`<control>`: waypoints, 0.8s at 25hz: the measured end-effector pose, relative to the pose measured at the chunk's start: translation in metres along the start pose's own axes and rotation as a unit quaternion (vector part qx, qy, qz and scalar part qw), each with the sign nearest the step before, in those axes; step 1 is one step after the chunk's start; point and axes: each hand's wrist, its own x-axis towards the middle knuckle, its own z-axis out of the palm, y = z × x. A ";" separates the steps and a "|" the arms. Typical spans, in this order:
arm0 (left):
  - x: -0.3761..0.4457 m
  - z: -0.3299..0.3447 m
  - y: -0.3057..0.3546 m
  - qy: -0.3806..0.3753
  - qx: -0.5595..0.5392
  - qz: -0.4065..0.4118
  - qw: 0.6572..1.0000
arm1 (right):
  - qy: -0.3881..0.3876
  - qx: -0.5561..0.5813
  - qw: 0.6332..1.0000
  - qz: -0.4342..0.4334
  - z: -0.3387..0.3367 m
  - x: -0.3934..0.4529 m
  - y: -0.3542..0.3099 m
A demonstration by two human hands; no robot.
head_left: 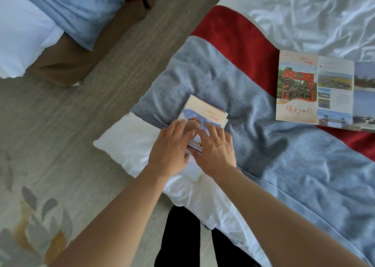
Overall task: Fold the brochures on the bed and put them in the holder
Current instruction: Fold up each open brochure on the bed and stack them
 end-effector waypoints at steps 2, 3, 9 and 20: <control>0.000 -0.003 0.004 -0.014 0.012 0.016 1.000 | 0.006 -0.017 1.000 0.009 -0.003 0.003 0.001; 0.000 -0.002 0.006 -0.035 0.024 0.022 0.999 | 0.004 -0.021 1.000 0.018 -0.002 0.004 0.002; 0.002 0.004 0.016 -0.091 0.056 -0.009 0.994 | -0.023 -0.034 0.999 0.035 0.007 0.011 0.014; 0.077 -0.042 0.101 -0.066 0.085 -0.051 0.993 | 0.031 0.014 0.998 0.058 -0.046 0.007 0.085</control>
